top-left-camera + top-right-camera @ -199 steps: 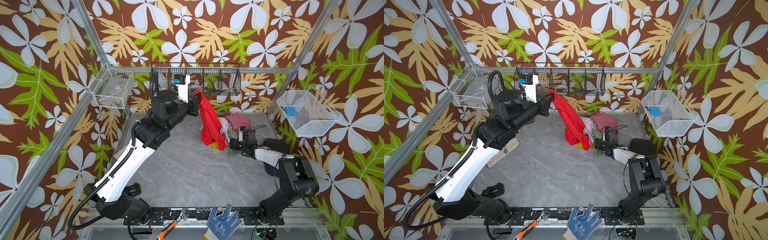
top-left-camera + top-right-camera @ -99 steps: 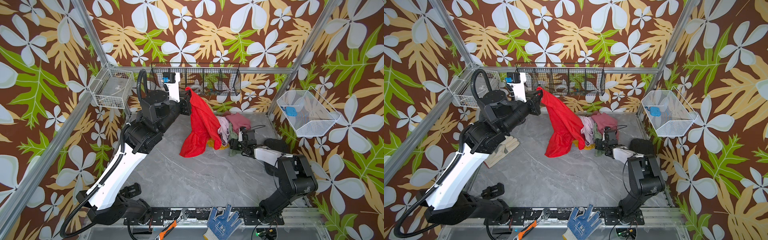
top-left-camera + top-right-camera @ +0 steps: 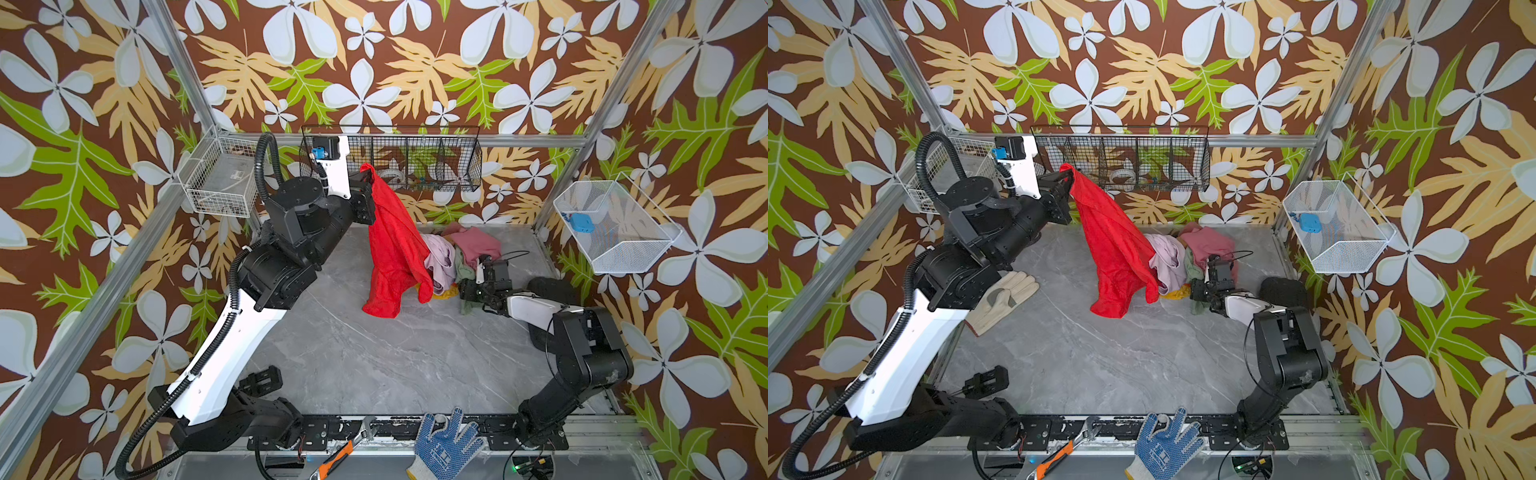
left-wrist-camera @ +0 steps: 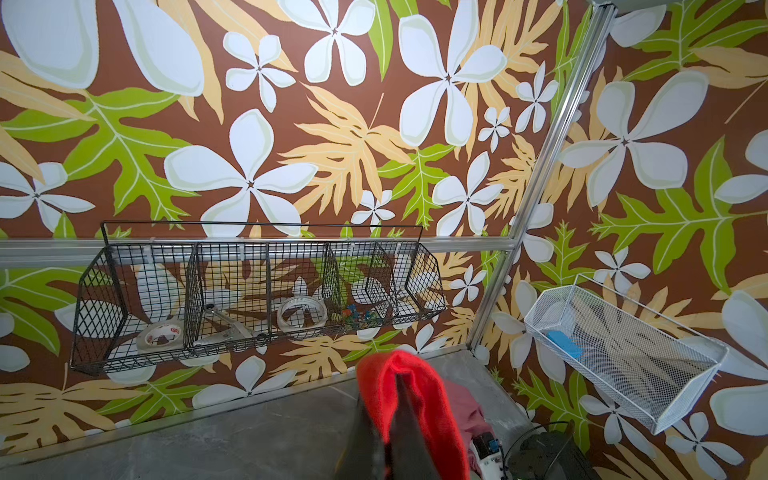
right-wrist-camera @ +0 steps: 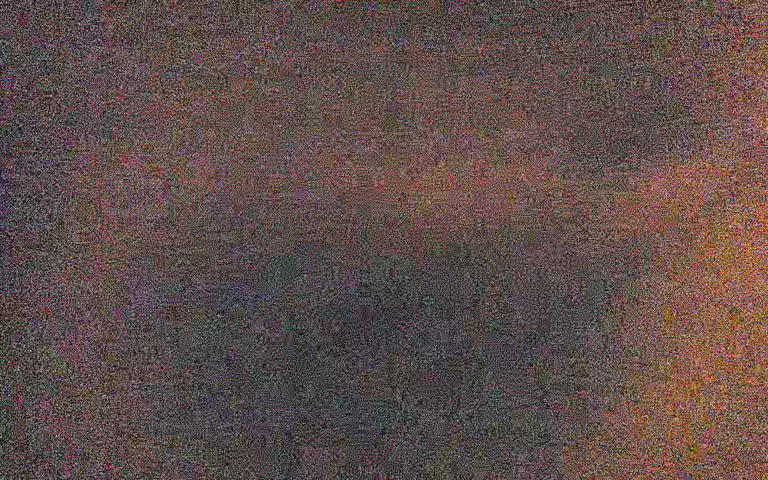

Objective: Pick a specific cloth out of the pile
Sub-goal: 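Pull the red cloth with the left gripper away from the pile toward the glove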

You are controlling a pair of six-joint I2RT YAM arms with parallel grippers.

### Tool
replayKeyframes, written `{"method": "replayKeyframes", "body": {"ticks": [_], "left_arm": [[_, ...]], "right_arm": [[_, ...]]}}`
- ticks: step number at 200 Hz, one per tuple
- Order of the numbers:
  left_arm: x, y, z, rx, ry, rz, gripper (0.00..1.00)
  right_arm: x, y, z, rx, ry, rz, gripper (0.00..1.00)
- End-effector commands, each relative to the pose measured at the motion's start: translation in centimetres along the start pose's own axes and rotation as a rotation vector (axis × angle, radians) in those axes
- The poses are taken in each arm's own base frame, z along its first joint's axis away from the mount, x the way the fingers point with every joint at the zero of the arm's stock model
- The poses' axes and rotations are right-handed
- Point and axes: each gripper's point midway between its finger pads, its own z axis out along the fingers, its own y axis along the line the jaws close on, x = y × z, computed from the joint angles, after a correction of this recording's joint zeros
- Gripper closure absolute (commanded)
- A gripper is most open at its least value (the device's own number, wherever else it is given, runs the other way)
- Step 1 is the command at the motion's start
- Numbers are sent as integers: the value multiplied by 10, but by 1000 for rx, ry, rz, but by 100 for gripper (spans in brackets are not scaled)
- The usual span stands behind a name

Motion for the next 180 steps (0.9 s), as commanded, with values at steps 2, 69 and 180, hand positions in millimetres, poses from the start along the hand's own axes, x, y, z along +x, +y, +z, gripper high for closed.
{"method": "replayKeyframes", "body": {"ticks": [2,69,180], "left_arm": [[-9,-9,6,42,-44,-20,100],[48,-38,50,166,89,-43,100],[78,-33,63,148,143,-46,100]], "right_arm": [[-7,5,-3,-22,-19,-4,31],[-39,39,-43,-178,-89,-78,30],[-23,134,-88,-498,-69,-373,29]]}}
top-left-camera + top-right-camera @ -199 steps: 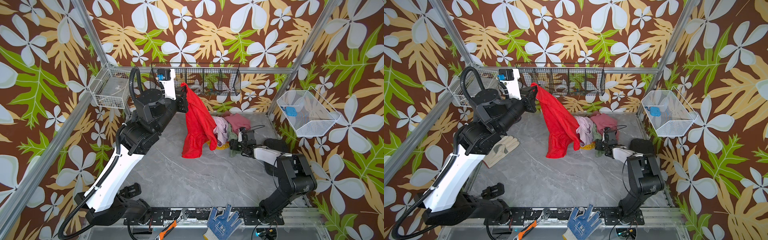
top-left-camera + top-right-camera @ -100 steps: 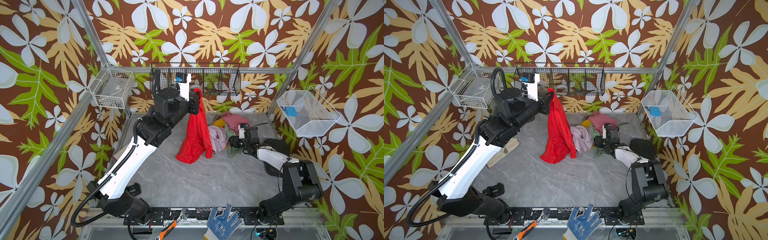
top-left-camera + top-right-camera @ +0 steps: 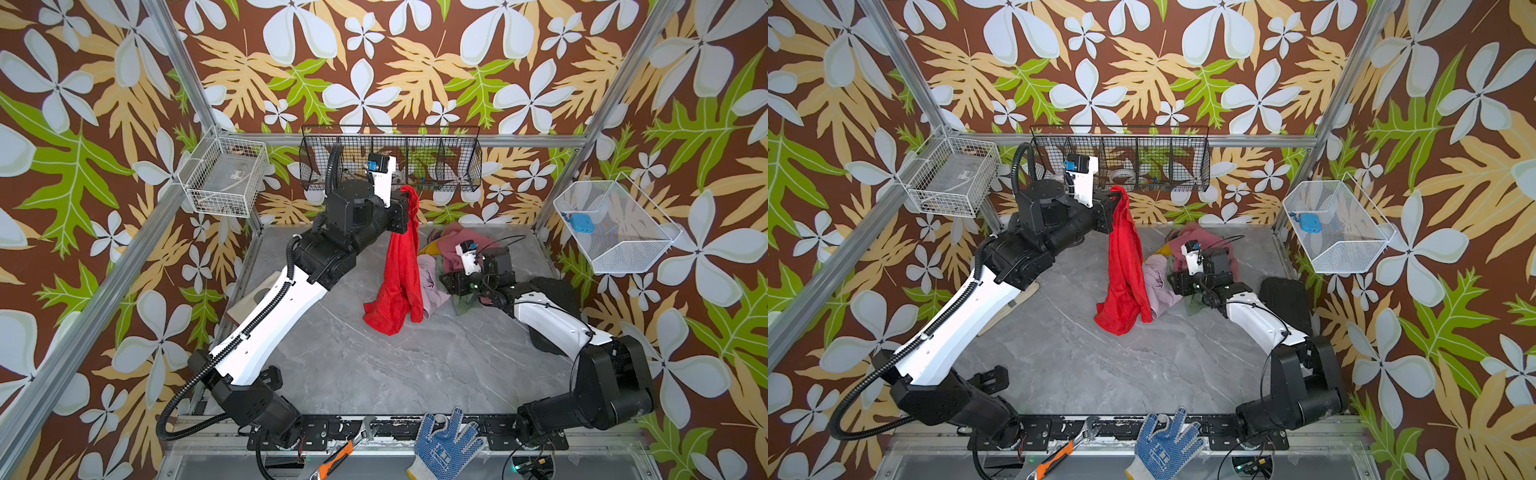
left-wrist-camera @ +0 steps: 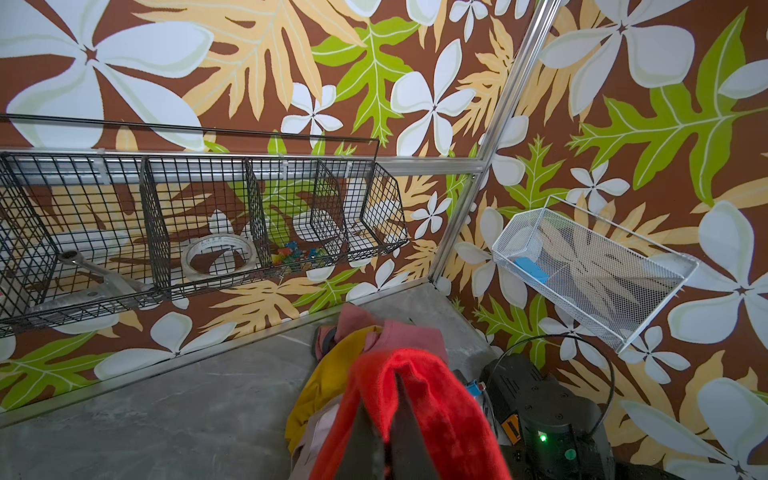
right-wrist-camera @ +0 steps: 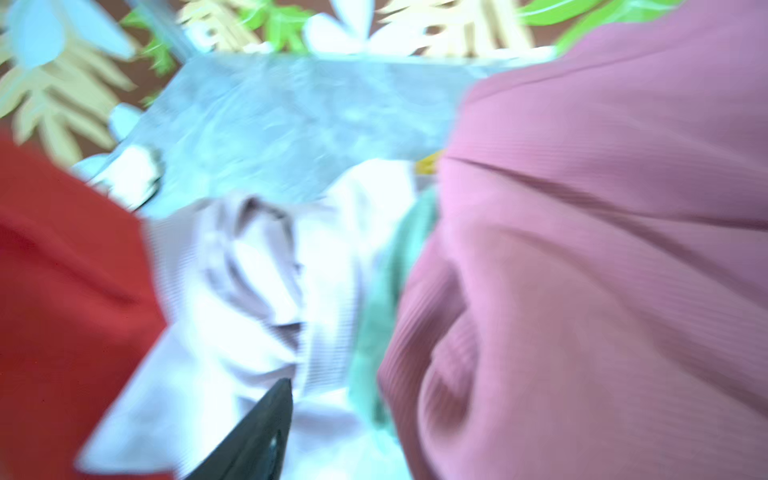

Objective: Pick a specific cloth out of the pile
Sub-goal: 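Pull the red cloth with the left gripper away from the pile toward the glove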

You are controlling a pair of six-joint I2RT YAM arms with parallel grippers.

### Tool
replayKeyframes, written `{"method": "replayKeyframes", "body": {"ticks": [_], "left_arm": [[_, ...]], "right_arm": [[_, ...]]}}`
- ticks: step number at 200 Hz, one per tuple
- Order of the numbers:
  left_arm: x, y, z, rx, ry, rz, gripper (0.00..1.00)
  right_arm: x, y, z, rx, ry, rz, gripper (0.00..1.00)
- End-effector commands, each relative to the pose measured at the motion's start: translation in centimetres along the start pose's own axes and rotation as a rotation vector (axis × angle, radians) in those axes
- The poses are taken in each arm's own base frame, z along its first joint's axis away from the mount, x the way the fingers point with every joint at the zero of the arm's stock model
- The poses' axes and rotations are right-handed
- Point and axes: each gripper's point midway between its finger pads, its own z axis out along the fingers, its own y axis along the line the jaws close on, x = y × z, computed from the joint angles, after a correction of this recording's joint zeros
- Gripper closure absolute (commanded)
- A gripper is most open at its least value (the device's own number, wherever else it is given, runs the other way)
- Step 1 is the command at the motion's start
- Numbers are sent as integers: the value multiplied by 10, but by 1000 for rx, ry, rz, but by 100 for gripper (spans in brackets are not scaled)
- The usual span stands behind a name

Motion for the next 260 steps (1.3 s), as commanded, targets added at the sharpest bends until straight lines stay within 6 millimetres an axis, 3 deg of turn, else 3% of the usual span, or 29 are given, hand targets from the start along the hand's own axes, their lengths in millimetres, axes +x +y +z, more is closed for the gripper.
{"method": "replayKeyframes", "body": {"ticks": [1,50,65,82,103,130,170,227,260], "left_arm": [[-18,-2,-6,14,-65,-10,100],[-14,-1,-12,23,-58,-20,100],[-15,-1,-15,26,-64,-25,100],[-18,0,-20,24,-76,-26,100],[-21,1,-26,20,-87,-26,100],[-23,5,-34,1,-97,-25,100],[-26,22,-52,-71,-113,-11,100],[-34,56,-85,-214,-125,15,100],[-38,71,-95,-288,-119,29,100]], "right_arm": [[0,24,1,-108,5,-71,29],[14,55,24,-142,87,-230,27],[17,54,34,-129,105,-233,28],[21,40,47,-53,149,-225,33],[26,15,58,74,189,-211,50],[23,1,63,145,158,-162,100],[-2,-17,46,191,49,-48,100],[-42,-77,-2,351,-90,113,100],[-43,-88,-7,406,-86,128,100]]}}
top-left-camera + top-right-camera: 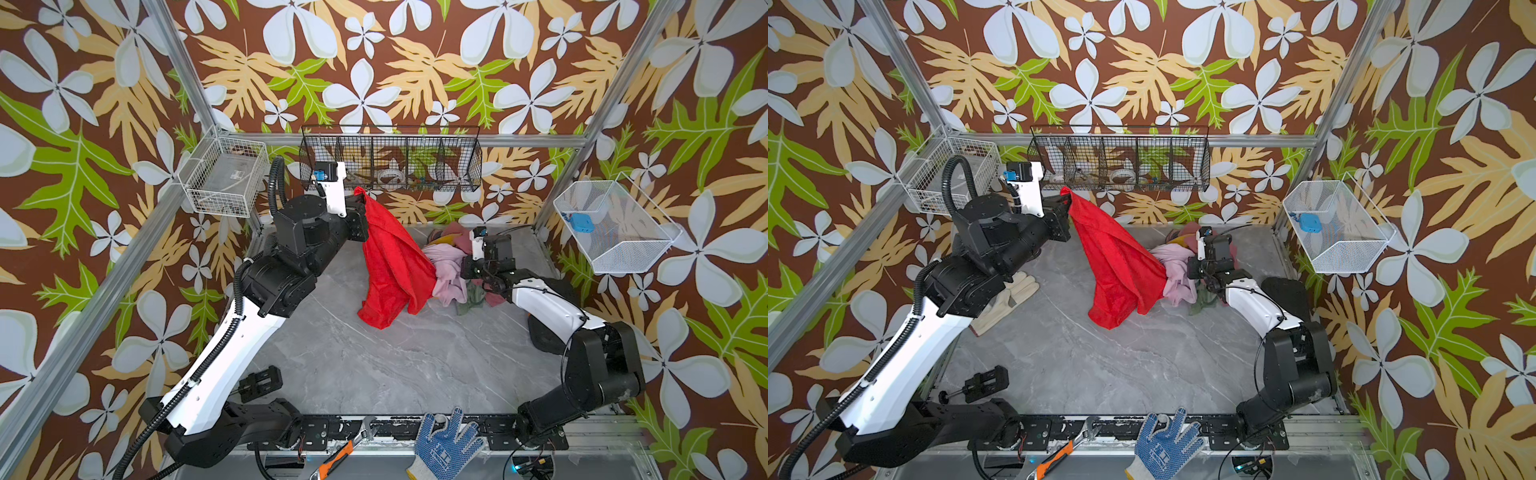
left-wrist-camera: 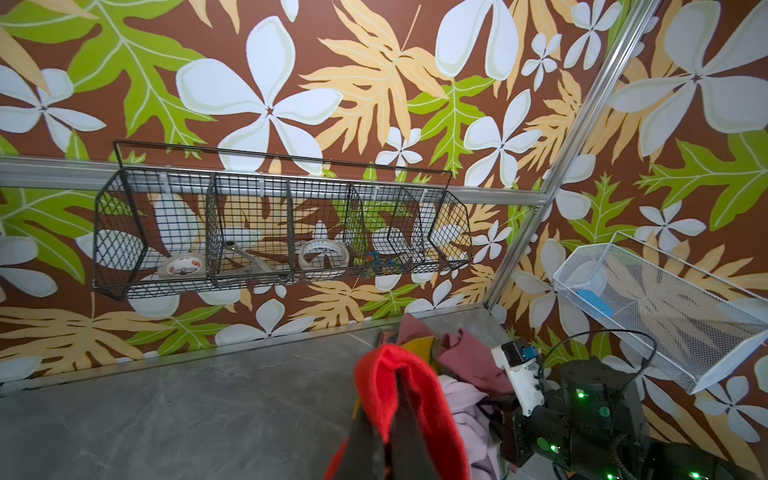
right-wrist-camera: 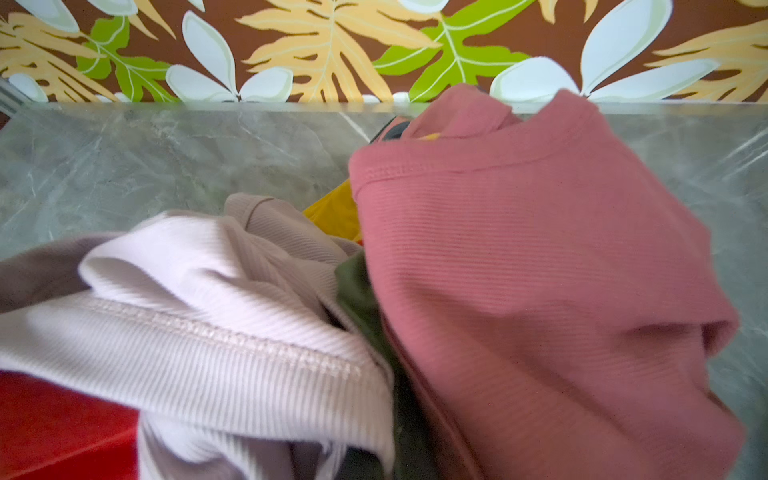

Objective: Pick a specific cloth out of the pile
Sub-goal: 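Pull the red cloth with the left gripper away from the pile toward the glove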

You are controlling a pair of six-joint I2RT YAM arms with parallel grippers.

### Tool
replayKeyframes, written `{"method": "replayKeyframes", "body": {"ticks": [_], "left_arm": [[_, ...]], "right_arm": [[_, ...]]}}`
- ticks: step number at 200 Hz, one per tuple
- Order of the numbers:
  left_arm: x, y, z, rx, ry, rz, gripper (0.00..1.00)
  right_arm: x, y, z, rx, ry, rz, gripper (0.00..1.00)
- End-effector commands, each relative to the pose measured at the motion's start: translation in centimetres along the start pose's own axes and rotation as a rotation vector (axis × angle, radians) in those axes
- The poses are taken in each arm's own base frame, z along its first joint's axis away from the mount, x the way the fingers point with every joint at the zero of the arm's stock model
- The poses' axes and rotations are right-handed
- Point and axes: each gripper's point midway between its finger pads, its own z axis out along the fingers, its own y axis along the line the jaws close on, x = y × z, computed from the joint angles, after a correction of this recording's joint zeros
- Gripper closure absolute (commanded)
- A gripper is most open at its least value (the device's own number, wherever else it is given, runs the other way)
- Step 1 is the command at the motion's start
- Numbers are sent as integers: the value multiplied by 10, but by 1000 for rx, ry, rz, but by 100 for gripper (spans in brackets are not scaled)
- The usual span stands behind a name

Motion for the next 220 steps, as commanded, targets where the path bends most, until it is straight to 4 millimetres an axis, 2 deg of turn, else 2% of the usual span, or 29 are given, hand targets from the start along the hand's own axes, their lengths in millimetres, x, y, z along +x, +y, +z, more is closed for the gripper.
{"method": "replayKeyframes", "body": {"ticks": [1,22,41,85,144,177,220], "left_arm": [[-12,16,-6,-77,-31,16,100],[-18,28,-11,-134,-37,19,100],[-25,39,-17,-185,-49,30,100],[-60,53,-48,-250,-137,32,100],[-71,69,-72,-324,-212,-18,100],[-86,78,-88,-375,-263,-26,100],[-95,92,-98,-477,-264,2,100]], "right_arm": [[-4,-14,0,64,-14,38,100],[-2,-18,2,72,-9,70,100],[12,-21,14,89,53,64,100],[41,-25,30,97,106,89,100],[65,-34,38,129,145,110,100],[71,-39,38,142,152,118,100],[73,-43,41,152,158,125,100]]}}
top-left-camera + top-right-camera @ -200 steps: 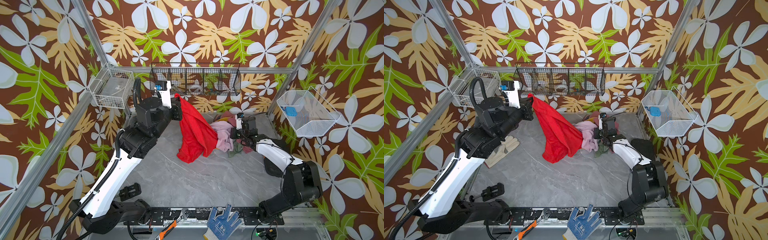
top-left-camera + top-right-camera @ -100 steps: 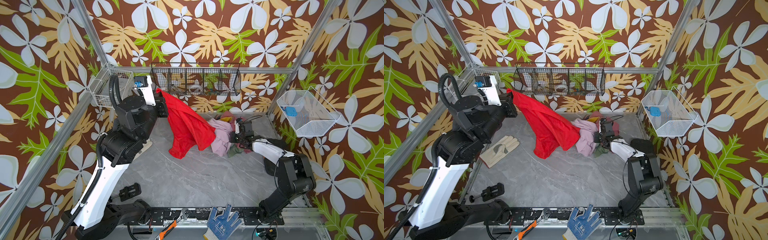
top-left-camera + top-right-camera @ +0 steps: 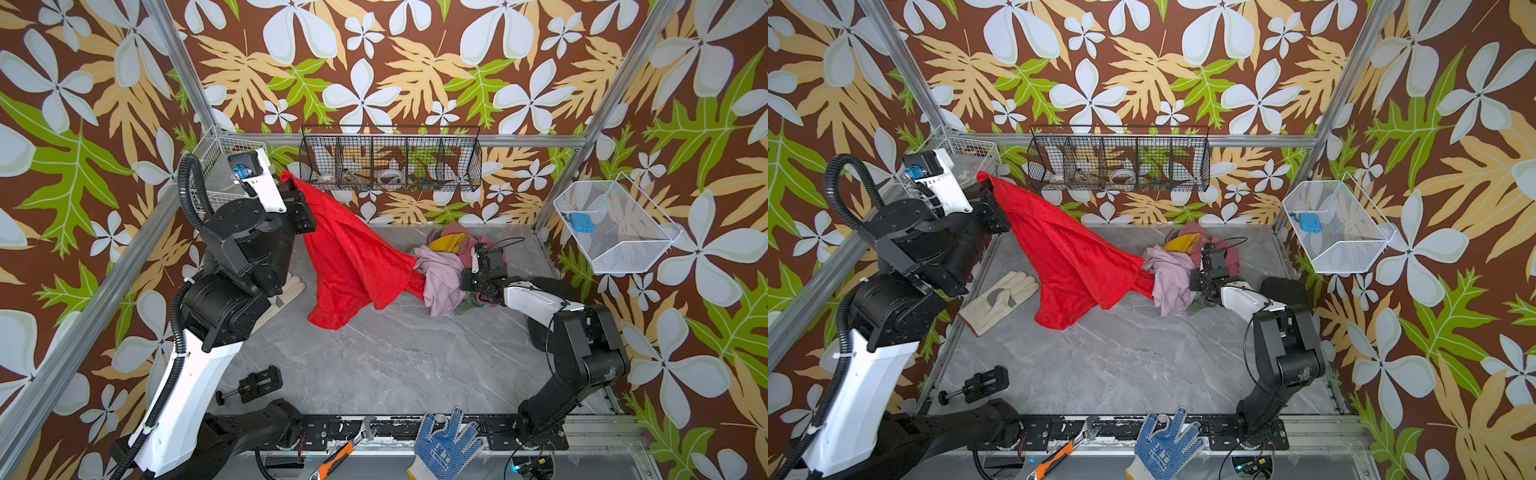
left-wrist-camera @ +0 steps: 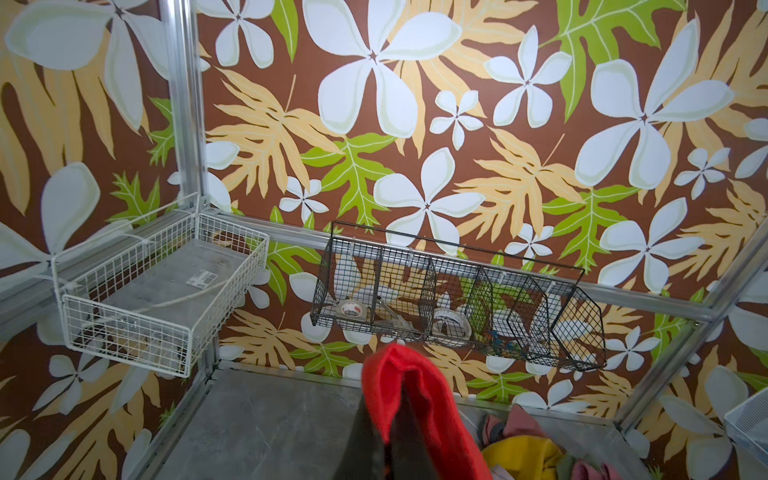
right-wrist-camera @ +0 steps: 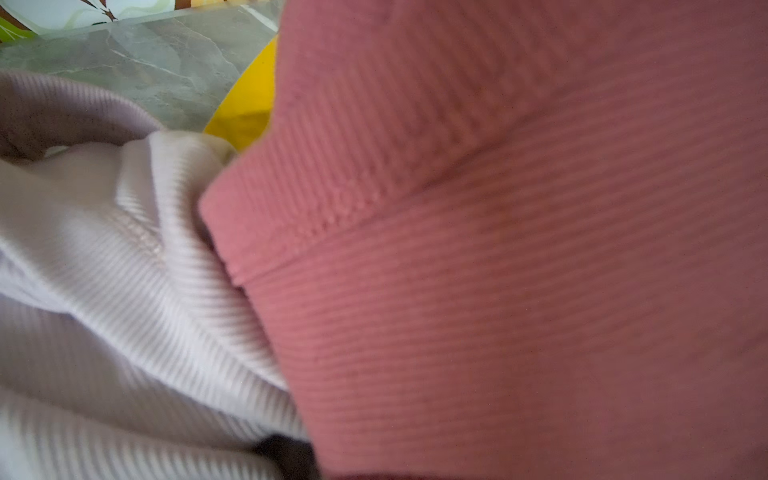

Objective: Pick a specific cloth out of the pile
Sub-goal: 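Pull the red cloth with the left gripper away from the pile toward the glove, then lower the red cloth with the left gripper onto the table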

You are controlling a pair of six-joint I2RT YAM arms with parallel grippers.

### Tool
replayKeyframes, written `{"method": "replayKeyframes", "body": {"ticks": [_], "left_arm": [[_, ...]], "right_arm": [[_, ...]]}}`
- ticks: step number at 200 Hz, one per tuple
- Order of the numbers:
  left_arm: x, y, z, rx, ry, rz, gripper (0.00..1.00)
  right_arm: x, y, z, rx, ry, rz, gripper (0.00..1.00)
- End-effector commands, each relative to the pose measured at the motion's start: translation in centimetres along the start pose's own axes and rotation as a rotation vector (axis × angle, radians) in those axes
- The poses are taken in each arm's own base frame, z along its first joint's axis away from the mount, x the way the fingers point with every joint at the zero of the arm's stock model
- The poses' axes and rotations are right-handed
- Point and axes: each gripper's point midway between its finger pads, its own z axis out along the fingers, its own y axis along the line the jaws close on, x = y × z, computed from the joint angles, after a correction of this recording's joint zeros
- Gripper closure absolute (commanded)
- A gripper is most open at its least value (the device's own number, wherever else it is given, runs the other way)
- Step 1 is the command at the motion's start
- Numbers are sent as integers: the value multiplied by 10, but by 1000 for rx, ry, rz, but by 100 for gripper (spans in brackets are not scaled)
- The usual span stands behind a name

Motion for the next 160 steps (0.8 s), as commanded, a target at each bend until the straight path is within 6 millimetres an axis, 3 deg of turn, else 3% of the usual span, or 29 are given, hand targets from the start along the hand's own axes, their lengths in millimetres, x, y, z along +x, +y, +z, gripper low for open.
{"method": "replayKeyframes", "body": {"ticks": [1,44,91,117,136,160], "left_arm": [[-15,16,-2,-94,-47,3,100],[-27,16,-4,-98,-63,25,100],[-19,-12,9,23,-34,13,100],[-7,-19,15,41,-7,27,100],[14,-33,24,96,44,30,100],[45,-53,35,170,117,4,100]], "right_arm": [[0,-9,2,43,1,16,100],[-3,-7,2,35,-4,14,100],[-5,0,1,-1,-2,19,99],[-11,3,-6,-19,-9,-7,81],[-18,4,-14,-17,-32,-15,68],[-27,6,-24,-23,-59,-13,61]]}}
